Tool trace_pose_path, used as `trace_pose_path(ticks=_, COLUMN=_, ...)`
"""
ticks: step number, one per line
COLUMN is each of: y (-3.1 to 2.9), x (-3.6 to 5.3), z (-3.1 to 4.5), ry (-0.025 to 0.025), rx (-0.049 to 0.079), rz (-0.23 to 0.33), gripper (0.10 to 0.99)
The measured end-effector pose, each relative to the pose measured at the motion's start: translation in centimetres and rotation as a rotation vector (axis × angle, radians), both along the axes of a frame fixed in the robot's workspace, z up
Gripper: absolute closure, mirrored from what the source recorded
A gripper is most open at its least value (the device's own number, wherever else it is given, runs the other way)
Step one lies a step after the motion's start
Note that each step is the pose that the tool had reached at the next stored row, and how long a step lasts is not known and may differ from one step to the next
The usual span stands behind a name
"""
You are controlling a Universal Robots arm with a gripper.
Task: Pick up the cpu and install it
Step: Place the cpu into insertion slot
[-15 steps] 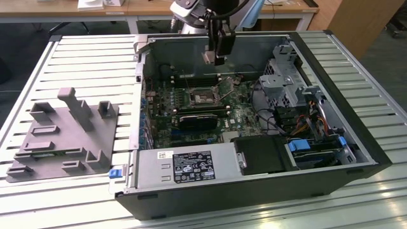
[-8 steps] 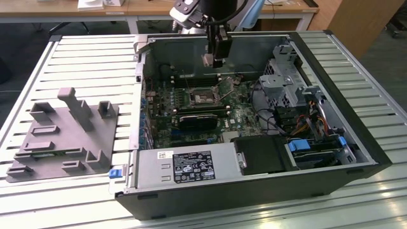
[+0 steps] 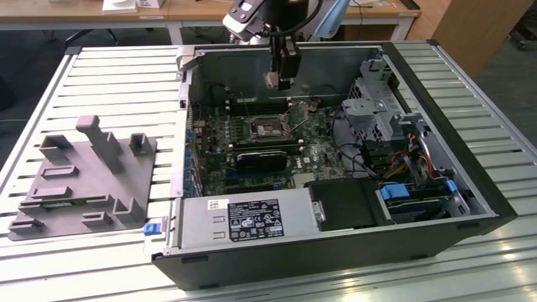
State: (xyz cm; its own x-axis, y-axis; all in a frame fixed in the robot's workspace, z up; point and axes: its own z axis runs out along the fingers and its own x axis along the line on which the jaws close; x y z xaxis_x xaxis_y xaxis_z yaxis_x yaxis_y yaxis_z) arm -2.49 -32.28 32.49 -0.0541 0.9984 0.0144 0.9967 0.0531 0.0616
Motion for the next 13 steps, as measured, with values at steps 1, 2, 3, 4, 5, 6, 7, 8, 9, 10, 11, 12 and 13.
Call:
trace_pose_path(ticks=1, y=0.03, x=-0.04, z=-0.18, ry=0.0001, rx=0.0, rz=0.0, gripper=0.549)
trace_pose_path(ticks=2, y=0.06, x=-0.06, z=-0.36, ry=0.0, rx=0.0, rz=0.002, gripper=0.549)
trace_pose_path(ticks=3, y=0.1, x=-0.08, z=-0.53, ry=0.0001, rx=0.0, rz=0.005, gripper=0.549)
trace_pose_path(ticks=4, y=0.13, x=-0.1, z=-0.71, ry=0.0001, rx=0.0, rz=0.007, gripper=0.549)
trace_pose_path(ticks=5, y=0.16, x=-0.1, z=-0.89, ry=0.0001, rx=0.0, rz=0.008, gripper=0.549)
trace_pose_path(ticks=6, y=0.19, x=-0.12, z=-1.09, ry=0.0001, rx=0.0, rz=0.008, gripper=0.549)
trace_pose_path(ticks=7, y=0.22, x=-0.12, z=-1.27, ry=0.0001, rx=0.0, rz=0.008, gripper=0.549)
trace_pose_path(ticks=8, y=0.23, x=-0.12, z=-1.45, ry=0.0001, rx=0.0, rz=0.008, gripper=0.549)
trace_pose_path(ticks=9, y=0.23, x=-0.12, z=-1.63, ry=0.0001, rx=0.0, rz=0.008, gripper=0.549)
trace_pose_path(ticks=10, y=0.23, x=-0.13, z=-1.81, ry=0.0001, rx=0.0, rz=0.005, gripper=0.549)
trace_pose_path(ticks=11, y=0.24, x=-0.17, z=-1.99, ry=0.0001, rx=0.0, rz=-0.004, gripper=0.549)
trace_pose_path(ticks=12, y=0.26, x=-0.2, z=-2.18, ry=0.0002, rx=0.0, rz=-0.012, gripper=0.549)
trace_pose_path(ticks=13, y=0.28, x=-0.23, z=-2.35, ry=0.0002, rx=0.0, rz=-0.016, gripper=0.549)
